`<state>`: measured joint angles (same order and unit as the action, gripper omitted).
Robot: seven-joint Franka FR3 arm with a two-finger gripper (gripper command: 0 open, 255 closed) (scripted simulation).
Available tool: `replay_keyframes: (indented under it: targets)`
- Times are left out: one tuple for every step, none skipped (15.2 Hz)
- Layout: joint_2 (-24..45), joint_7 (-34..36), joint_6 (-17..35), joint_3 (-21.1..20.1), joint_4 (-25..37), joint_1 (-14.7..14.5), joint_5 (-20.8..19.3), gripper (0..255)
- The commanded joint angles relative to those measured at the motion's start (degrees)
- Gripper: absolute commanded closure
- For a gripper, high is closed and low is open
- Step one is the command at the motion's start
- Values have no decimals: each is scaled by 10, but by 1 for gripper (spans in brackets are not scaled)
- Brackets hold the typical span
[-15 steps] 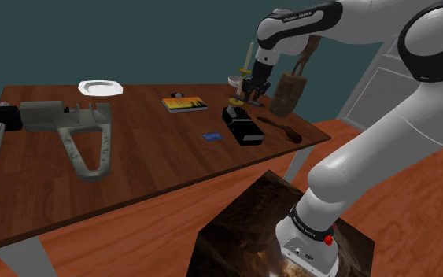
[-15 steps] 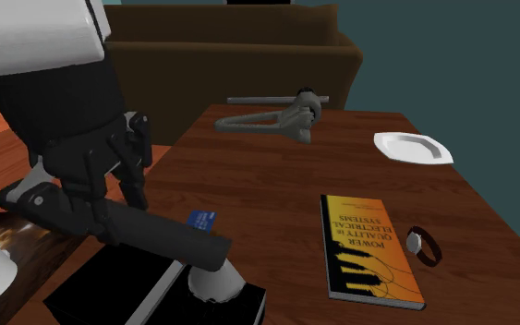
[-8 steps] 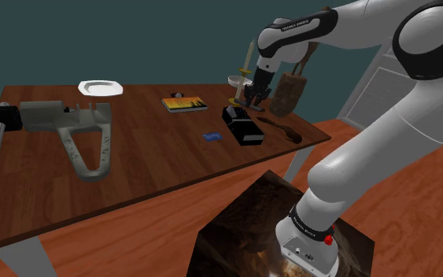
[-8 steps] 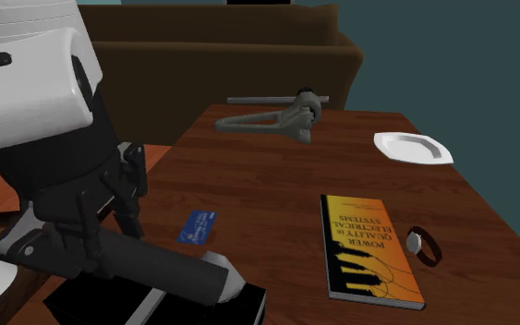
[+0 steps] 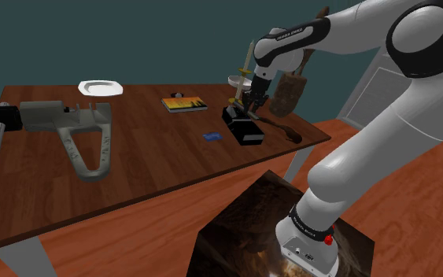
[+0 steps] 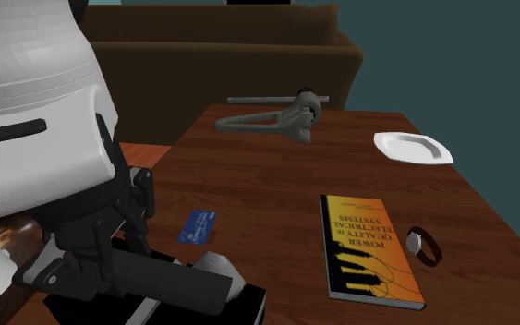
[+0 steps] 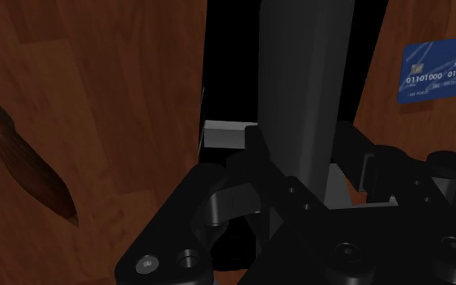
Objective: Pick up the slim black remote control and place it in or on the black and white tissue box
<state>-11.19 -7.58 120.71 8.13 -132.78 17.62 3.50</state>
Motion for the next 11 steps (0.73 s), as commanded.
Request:
replay_keyframes:
  targets:
    - [0, 0, 1, 0, -2, 0, 0, 255]
    - [0, 0, 1, 0, -2, 0, 0, 255]
    - [0, 0, 1, 0, -2, 0, 0, 255]
    - [0, 0, 1, 0, -2, 0, 0, 255]
    - [0, 0, 1, 0, -2, 0, 0, 255]
    - [0, 0, 1, 0, -2, 0, 0, 0]
    - [0, 0, 1, 0, -1, 0, 0, 0]
    - [0, 0, 1, 0, -1, 0, 0, 0]
    - [0, 0, 1, 0, -1, 0, 0, 0]
    - [0, 0, 1, 0, -1, 0, 0, 0]
    - [0, 0, 1, 0, -2, 0, 0, 0]
